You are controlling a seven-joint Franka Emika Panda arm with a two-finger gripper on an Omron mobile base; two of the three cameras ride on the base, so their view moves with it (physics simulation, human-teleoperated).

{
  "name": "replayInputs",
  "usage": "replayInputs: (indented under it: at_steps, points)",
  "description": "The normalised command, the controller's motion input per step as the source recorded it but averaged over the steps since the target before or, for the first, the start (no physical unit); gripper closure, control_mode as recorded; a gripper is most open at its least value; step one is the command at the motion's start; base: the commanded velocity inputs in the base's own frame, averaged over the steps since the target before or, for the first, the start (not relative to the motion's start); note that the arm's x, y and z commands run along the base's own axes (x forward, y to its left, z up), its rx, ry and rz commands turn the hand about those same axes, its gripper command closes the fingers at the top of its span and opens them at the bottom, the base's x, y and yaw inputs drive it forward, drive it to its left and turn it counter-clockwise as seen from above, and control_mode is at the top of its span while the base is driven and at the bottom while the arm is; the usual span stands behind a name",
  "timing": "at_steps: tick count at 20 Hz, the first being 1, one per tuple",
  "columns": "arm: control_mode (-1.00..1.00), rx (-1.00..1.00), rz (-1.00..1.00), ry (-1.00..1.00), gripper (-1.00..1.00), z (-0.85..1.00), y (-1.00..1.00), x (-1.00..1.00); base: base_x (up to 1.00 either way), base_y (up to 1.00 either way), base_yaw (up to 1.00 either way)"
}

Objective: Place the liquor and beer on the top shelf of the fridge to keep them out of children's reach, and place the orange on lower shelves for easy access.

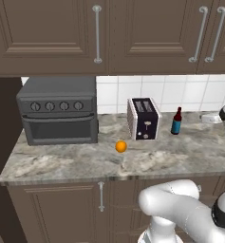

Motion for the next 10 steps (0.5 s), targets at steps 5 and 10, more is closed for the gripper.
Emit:
replayInputs:
  at_steps: [5, 10]
  points:
    - [-1.0, 0.0, 0.08, 0.0, -1.0, -0.18, -0.09, 0.22, 0.0, 0.0, 0.0]
    - [-1.0, 0.0, 0.09, -0.07, -1.0, -0.23, 0.0, 0.09, 0.0, 0.0, 0.0]
